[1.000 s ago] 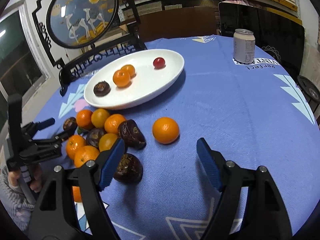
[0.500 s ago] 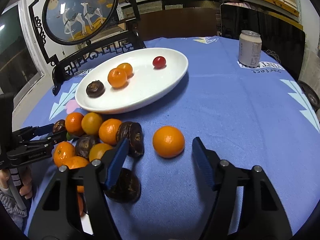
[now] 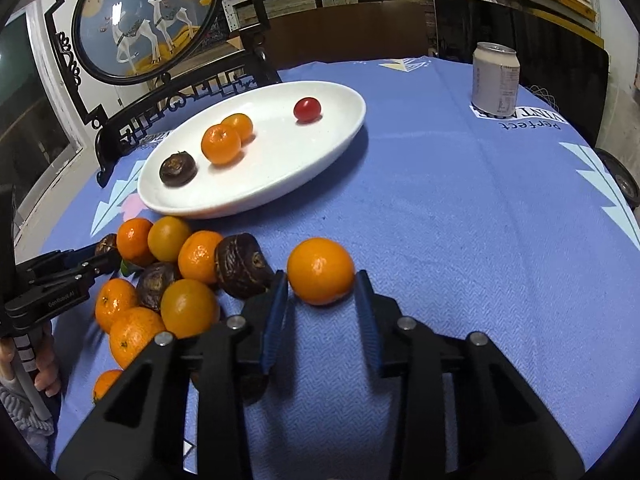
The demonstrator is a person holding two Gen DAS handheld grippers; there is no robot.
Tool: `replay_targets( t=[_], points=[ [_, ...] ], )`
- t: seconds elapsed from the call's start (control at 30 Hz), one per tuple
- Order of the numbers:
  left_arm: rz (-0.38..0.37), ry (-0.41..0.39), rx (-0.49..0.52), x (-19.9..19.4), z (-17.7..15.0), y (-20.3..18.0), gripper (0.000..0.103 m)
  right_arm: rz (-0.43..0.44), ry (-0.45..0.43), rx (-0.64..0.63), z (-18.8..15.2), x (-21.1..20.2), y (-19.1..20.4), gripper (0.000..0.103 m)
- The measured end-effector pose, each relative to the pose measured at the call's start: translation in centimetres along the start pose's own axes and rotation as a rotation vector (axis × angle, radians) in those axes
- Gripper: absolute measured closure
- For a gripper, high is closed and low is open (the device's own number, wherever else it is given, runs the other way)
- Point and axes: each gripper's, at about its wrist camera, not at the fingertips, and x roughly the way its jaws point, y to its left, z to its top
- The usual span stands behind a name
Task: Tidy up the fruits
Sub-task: 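Grasp another dark date with the left tool while the right tool grasps a tangerine, then place the date on the plate with the left tool while the right tool places the tangerine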
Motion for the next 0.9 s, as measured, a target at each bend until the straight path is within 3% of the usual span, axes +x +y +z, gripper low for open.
replay_targets(
  t=[0.3, 0.53, 0.67, 0.9],
  points=[
    [0.006, -0.062, -0.044, -2.3, 0.7, 0.7, 0.062, 0.020, -0.064, 0.031, 0.2, -2.6, -0.5, 0.069],
    [-0.011, -0.132, -0.047, -4.3, 6.7, -0.4, 0.062, 0.061, -0.138, 0.002, 3.5, -4.5, 1.0, 0.069],
    [-0.015, -0.118, -0.039, -1.8, 10.2, -1.5, 0.062, 0.083, -0.128, -0.007, 6.5, -2.3, 2.1, 0.069],
    [-0.019, -0.025, -0.039, 4.8, 12.1, -2.3, 0.061, 0.095, -0.060, -0.006, 8.6, 2.7, 2.7, 0.068]
  ],
)
